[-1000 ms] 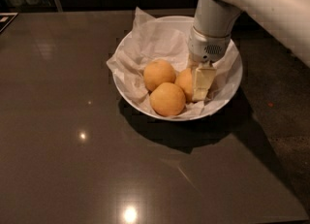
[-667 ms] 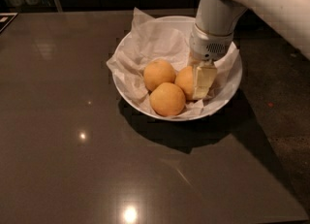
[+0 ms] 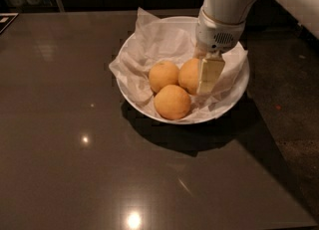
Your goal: Pick orange from white bowl
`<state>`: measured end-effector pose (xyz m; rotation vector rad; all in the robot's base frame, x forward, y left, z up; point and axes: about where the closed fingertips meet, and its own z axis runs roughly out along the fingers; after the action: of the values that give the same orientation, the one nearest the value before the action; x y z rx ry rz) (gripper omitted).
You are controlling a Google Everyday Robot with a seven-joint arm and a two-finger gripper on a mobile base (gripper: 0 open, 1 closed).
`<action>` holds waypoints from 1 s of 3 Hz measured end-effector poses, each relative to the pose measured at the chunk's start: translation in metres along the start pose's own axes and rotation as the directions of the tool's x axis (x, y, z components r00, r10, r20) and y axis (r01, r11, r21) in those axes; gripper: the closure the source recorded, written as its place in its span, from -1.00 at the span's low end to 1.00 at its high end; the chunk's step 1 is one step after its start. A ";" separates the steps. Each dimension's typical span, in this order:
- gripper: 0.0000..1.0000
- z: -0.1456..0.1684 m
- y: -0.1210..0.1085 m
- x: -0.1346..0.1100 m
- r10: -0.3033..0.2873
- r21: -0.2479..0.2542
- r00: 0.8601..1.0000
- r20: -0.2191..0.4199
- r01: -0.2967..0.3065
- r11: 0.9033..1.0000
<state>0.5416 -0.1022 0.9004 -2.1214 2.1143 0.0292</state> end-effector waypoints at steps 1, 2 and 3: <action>1.00 -0.011 0.001 -0.003 -0.012 0.018 1.000 0.028 0.011 1.000; 1.00 -0.032 0.016 -0.001 -0.052 0.063 0.994 0.092 0.046 0.997; 1.00 -0.065 0.047 0.006 -0.093 0.117 0.982 0.162 0.074 0.990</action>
Offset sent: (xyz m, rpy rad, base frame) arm -0.0484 -0.0209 0.0571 0.1676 -0.1136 0.0976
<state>0.4887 -0.1156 0.9596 -2.0645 1.8870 0.0763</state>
